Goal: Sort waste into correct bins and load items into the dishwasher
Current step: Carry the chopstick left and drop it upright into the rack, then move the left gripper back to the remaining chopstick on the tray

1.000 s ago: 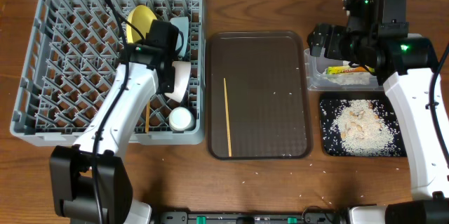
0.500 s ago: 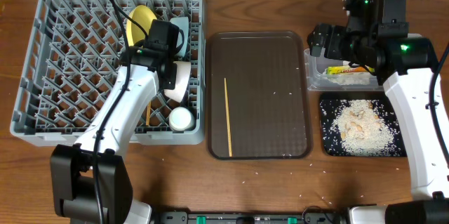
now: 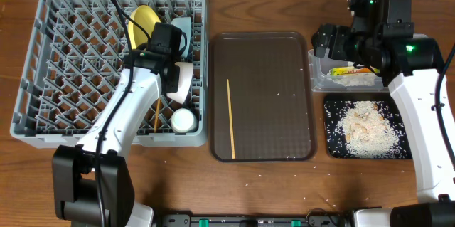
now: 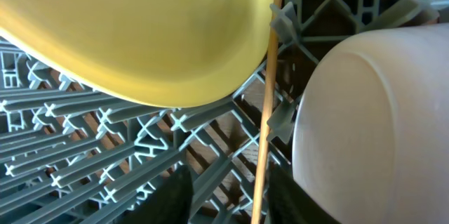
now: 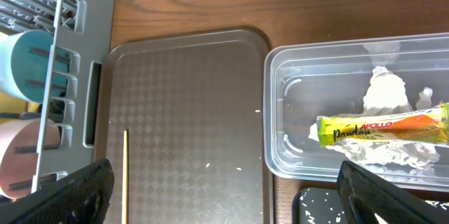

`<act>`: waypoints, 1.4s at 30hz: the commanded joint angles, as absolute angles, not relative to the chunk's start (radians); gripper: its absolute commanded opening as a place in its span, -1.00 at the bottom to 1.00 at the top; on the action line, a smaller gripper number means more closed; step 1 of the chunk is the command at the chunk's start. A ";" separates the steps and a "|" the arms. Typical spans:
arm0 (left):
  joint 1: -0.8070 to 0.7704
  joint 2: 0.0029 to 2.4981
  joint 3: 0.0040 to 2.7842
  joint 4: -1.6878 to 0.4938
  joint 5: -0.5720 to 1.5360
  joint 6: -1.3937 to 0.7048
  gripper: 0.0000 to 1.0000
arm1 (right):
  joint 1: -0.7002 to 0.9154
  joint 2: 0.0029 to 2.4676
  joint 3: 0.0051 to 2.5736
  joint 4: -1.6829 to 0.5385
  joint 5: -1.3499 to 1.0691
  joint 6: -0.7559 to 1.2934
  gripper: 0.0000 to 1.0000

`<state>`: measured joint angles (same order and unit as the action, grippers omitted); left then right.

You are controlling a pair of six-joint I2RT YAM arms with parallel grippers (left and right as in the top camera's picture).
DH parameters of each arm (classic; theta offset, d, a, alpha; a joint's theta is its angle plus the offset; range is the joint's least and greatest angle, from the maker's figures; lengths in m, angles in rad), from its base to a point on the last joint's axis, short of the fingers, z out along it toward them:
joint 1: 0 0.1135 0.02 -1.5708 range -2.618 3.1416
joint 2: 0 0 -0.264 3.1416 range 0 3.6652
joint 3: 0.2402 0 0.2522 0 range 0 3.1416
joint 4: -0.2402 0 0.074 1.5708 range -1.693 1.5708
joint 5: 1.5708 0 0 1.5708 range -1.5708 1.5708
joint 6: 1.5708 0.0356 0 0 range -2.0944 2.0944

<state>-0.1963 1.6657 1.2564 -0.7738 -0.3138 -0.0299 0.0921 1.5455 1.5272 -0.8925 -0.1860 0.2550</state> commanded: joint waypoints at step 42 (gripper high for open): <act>-0.607 1.957 1.411 -0.916 0.176 -0.463 -0.11 | 0.099 1.548 1.537 -0.891 -0.184 0.250 0.98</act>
